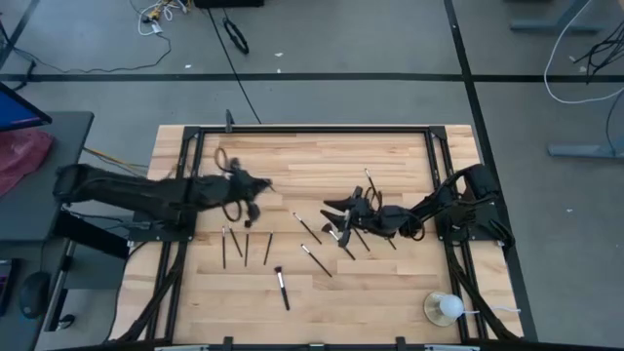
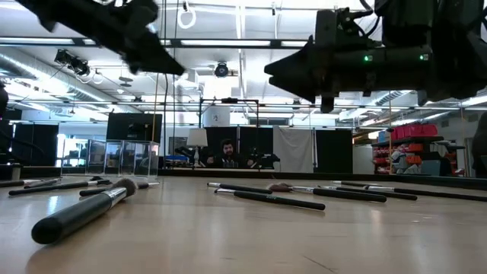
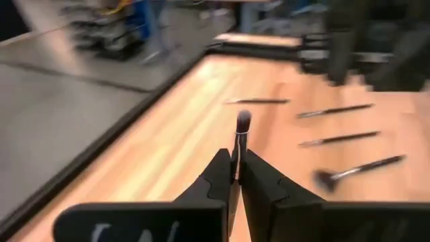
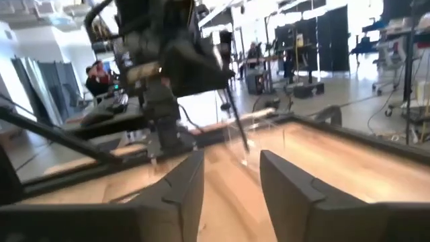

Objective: Put items in baskets/containers
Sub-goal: Put the eyeshadow brush into the transparent organizer

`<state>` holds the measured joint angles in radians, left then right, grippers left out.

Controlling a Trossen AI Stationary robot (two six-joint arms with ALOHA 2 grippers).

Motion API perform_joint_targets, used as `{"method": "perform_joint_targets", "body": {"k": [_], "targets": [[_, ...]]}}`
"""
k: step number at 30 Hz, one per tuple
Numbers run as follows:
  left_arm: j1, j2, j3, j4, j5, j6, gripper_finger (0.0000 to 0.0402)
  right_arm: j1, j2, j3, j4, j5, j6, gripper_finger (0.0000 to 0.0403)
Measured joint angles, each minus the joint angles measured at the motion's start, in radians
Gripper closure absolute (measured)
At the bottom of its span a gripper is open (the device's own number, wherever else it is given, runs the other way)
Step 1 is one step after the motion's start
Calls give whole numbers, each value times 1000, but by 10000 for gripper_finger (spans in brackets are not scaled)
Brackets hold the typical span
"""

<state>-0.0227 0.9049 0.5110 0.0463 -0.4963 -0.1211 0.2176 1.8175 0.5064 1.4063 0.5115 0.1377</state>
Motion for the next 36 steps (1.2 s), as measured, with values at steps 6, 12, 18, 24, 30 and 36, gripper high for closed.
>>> {"method": "perform_joint_targets", "body": {"k": [6,12,18,24,30,36], "targets": [[129,-228,0,-278,-28,-32,382,0,0,0,-10,-5,10,255],[277,-285,0,-404,-22,-33,381,0,0,0,-10,-5,11,263],[381,-235,0,-398,125,-60,379,0,0,0,-10,-5,11,266],[435,-136,0,-416,138,-72,379,0,0,0,-10,-5,11,266],[481,-34,0,-412,154,-78,374,0,0,0,-11,-4,11,266],[523,62,0,-391,225,-79,373,0,0,0,-12,-4,11,266]]}}
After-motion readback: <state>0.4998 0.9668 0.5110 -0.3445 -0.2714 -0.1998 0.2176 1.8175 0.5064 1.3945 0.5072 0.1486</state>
